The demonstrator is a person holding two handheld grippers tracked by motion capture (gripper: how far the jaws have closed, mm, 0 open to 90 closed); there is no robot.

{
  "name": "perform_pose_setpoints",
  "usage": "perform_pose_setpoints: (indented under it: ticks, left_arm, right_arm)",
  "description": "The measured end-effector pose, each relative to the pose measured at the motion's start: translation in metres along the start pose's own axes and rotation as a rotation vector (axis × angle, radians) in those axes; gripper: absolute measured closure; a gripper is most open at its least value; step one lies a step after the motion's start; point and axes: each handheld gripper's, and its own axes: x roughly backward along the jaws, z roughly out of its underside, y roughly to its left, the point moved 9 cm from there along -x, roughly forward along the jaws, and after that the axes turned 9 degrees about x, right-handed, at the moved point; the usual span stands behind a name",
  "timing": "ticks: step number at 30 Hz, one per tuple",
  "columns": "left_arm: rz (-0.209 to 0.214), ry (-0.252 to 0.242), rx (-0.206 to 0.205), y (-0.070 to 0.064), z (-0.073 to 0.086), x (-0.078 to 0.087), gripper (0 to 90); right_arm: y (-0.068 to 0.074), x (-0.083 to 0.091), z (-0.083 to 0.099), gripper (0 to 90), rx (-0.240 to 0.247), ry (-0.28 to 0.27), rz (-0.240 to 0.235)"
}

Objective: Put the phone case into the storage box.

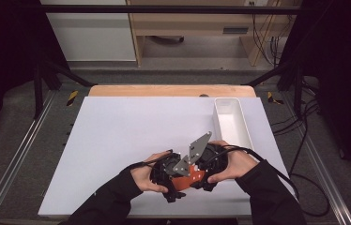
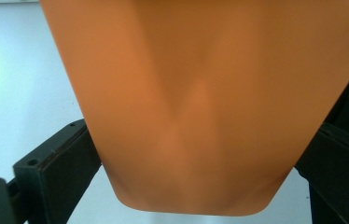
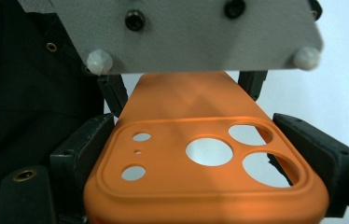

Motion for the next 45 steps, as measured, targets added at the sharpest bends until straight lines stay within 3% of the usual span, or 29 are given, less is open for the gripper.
perform_pose_setpoints:
  ticks: [14,18,37,45]
  left_arm:
    - [0.009,0.043,-0.018,-0.0029,-0.0049,-0.0010,5.4]
    - [0.013,0.059,-0.041,-0.0021,-0.0047,-0.0002,8.4]
    - [0.014,0.063,-0.031,-0.0006,-0.0072,-0.0015,15.0]
    - [0.005,0.037,-0.029,0.0010,-0.0070,0.0007,15.4]
  right_arm:
    - [0.0009,-0.0017,-0.0012,16.4,0.014,0.001,0.000]
    - [0.0015,-0.0024,-0.0013,16.4,0.020,0.003,-0.002]
    - [0.0028,-0.0049,-0.0014,16.3,0.051,0.005,0.002]
    - [0.0016,-0.0049,-0.0024,15.5,0.054,-0.006,0.016]
